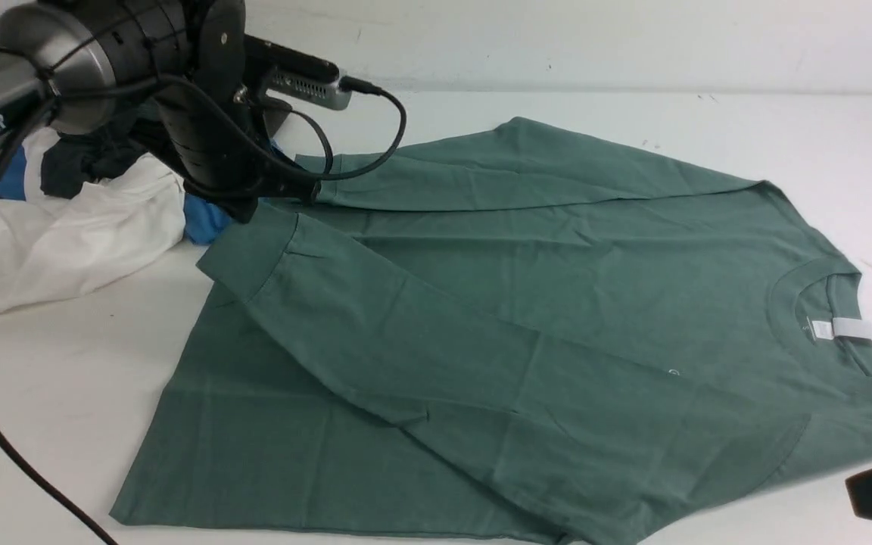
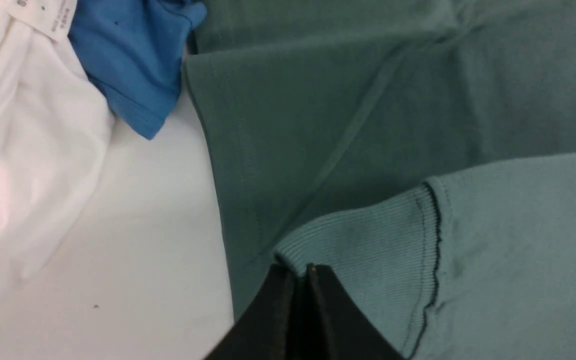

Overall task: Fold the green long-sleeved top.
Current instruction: Use the left arm to drag and place the cuff at the centered position on the left edge of the fabric, then use the left arm to clamp the cuff farthest from it

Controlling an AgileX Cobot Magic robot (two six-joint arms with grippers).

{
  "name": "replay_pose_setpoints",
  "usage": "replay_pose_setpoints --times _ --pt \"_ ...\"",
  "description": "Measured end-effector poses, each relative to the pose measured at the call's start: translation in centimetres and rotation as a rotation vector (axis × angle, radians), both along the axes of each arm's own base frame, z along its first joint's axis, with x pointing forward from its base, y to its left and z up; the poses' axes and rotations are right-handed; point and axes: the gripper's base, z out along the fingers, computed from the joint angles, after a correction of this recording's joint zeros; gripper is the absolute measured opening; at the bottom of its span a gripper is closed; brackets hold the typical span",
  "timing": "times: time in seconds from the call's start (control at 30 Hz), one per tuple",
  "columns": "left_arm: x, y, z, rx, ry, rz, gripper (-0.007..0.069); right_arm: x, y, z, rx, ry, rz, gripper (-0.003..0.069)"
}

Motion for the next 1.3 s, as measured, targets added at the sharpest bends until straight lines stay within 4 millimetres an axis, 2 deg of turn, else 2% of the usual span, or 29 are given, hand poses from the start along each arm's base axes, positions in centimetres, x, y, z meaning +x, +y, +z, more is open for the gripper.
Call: replay_pose_setpoints --times 0.17,0.27,0.33,0.37,0.43,0.47,0.57,0.67,0.87,0.97,1.0,1.1,1.3 --pt "0.5 0.1 -1.0 0.027 -0.002 0.003 0.0011 0.0 0.0 0.0 0.0 0.0 0.0 -0.0015" --pt "0.8 0.2 -1.5 0.048 0.001 0.013 0.0052 0.0 0.0 0.0 0.0 0.0 0.0 -0.0015" --pt "0.9 0.2 -1.7 0.047 0.005 0.028 0.0111 0.0 0.0 0.0 0.0 0.0 0.0 -0.0015" --pt "0.9 0.2 -1.8 0.046 0.006 0.029 0.0117 0.0 0.0 0.0 0.0 0.0 0.0 -0.0015" --pt "0.9 0.2 -1.9 0.041 0.006 0.045 0.02 0.0 0.0 0.0 0.0 0.001 0.001 -0.0015" --pt "0.9 0.2 -1.9 0.04 0.006 0.047 0.0206 0.0 0.0 0.0 0.0 0.001 0.001 -0.0015" --pt "1.3 0.1 -1.5 -0.01 -0.016 0.129 0.0296 -0.1 0.0 0.0 0.002 0.009 0.005 -0.0015" --pt "2.3 0.2 -0.8 -0.08 -0.042 0.195 0.0323 -0.1 0.0 0.0 0.003 0.012 0.007 -0.0015" --pt "6.6 0.9 -0.2 -0.252 -0.108 0.259 0.0333 -0.1 0.0 0.0 0.003 0.013 0.008 -0.0015" --pt "9.0 1.3 -1.1 -0.297 -0.141 0.278 0.0335 -0.2 0.1 -0.1 0.004 0.02 0.012 -0.0015" --pt "9.2 1.3 -1.5 -0.298 -0.138 0.279 0.0335 -0.2 0.1 -0.1 0.004 0.02 0.012 -0.0015" --pt "11.4 1.4 -3.8 -0.32 -0.178 0.284 0.0335 -0.2 0.1 0.0 0.013 0.025 0.014 -0.0015" --pt "13.3 1.4 -8.0 -0.337 -0.218 0.282 0.0335 -0.5 0.3 0.0 0.034 0.047 0.025 -0.0015"
